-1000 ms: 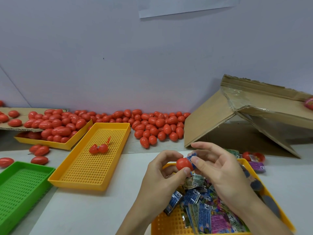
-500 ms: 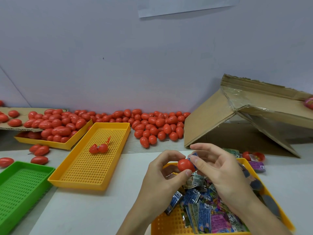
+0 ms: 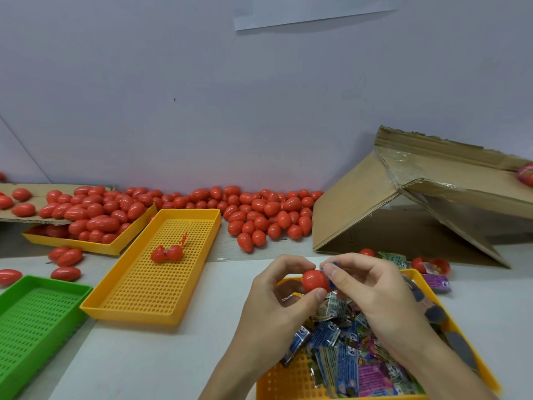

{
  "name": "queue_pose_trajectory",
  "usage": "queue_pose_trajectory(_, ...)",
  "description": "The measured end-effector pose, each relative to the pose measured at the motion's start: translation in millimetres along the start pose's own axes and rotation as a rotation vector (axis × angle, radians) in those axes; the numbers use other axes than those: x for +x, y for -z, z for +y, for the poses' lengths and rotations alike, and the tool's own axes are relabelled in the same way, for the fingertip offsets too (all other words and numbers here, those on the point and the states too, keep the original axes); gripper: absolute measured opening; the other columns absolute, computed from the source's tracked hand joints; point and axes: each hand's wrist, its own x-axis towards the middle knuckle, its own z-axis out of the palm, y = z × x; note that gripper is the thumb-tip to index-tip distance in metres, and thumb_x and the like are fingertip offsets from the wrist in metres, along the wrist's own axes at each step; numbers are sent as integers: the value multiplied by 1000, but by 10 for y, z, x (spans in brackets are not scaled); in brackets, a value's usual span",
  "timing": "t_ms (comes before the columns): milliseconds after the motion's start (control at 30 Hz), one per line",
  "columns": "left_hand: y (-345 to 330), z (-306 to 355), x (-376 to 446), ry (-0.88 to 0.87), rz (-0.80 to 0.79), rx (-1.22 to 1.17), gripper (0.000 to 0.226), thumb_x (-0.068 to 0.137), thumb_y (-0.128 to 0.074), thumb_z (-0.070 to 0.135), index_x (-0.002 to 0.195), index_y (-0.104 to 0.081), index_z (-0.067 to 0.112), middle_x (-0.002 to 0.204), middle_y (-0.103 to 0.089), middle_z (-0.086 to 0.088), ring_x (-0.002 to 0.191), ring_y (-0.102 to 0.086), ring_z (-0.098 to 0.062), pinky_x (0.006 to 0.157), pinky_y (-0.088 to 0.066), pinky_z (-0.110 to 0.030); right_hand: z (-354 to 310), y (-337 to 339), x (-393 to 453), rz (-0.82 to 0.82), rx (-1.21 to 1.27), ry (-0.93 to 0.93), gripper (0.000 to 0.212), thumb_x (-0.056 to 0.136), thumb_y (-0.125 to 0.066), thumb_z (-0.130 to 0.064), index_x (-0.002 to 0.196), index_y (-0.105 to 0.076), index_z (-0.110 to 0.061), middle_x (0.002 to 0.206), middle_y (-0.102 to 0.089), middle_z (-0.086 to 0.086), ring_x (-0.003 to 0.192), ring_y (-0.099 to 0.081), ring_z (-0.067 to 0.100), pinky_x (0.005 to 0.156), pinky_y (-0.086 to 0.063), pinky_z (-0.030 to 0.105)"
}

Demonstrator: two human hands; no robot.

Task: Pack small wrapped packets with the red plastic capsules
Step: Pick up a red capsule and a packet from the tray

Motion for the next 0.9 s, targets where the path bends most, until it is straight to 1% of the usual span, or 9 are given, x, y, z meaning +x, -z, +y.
queue_pose_trajectory(67,-1,-7,2,0,2,6,27,86,-77,14,96,-67,37,104,-70,4,90,-70,-21,73,-58,-30,-4,3,0,0,-13,4,32,70,-71,-42,93,-79,-21,88,-77,0,88,-73,13,72,-56,20)
queue_pose_trajectory(133,-1,-18,2,-3,0,10,28,85,-78,14,96,-66,37,104,-70,4,91,-70,-22,75,-59,-30,-1,2,-3,2,-38,12,34,68,-71,-45,92,-79,-22,89,-77,0,89,-73,13,75,-58,27)
queue_pose_trajectory(267,0,-23,-3,-14,-1,18,29,85,-78,13,96,-66,37,104,-69,4,93,-70,-22,76,-59,-27,5,-7,-9,8,-85,37,39,67,-70,-51,93,-78,-24,89,-77,-3,92,-72,13,83,-57,34)
queue_pose_trajectory(467,-15,-26,-10,-39,-2,31,31,85,-77,11,97,-65,37,103,-68,5,93,-70,-23,76,-61,-33,2,6,-17,-2,-171,77,35,69,-67,-54,94,-77,-30,90,-76,-11,95,-69,7,80,-59,29)
queue_pose_trajectory(567,-23,-26,-14,-52,13,13,36,85,-77,6,100,-64,36,103,-67,7,89,-70,-21,70,-57,-24,0,21,-18,-37,-223,85,34,72,-67,-53,98,-77,-32,94,-75,-13,99,-68,6,84,-58,33)
queue_pose_trajectory(667,-36,-24,-15,-86,2,15,42,87,-74,5,108,-65,40,103,-66,10,92,-72,-19,71,-57,-23,7,15,-20,-32,-242,102,34,74,-66,-54,100,-76,-34,97,-74,-14,101,-67,5,86,-57,33)
queue_pose_trajectory(800,-52,-28,-17,-123,3,28,30,91,-71,9,107,-69,33,110,-71,0,99,-72,-23,79,-61,-33,26,-14,-16,-28,-191,111,37,75,-67,-53,108,-71,-38,105,-71,-12,105,-66,4,83,-57,24)
queue_pose_trajectory(867,-47,-31,-12,-113,23,-18,27,90,-72,10,105,-69,32,107,-73,-4,97,-73,-24,79,-61,-33,34,-27,-16,-44,-136,104,38,78,-66,-55,113,-67,-42,110,-70,-11,107,-66,5,85,-56,27)
queue_pose_trajectory(900,-41,-30,-6,-105,36,-58,26,90,-71,10,105,-69,31,106,-73,-4,97,-73,-24,79,-61,-31,30,-34,-17,-54,-101,114,33,83,-67,-52,115,-65,-44,112,-69,-9,108,-66,7,85,-56,28)
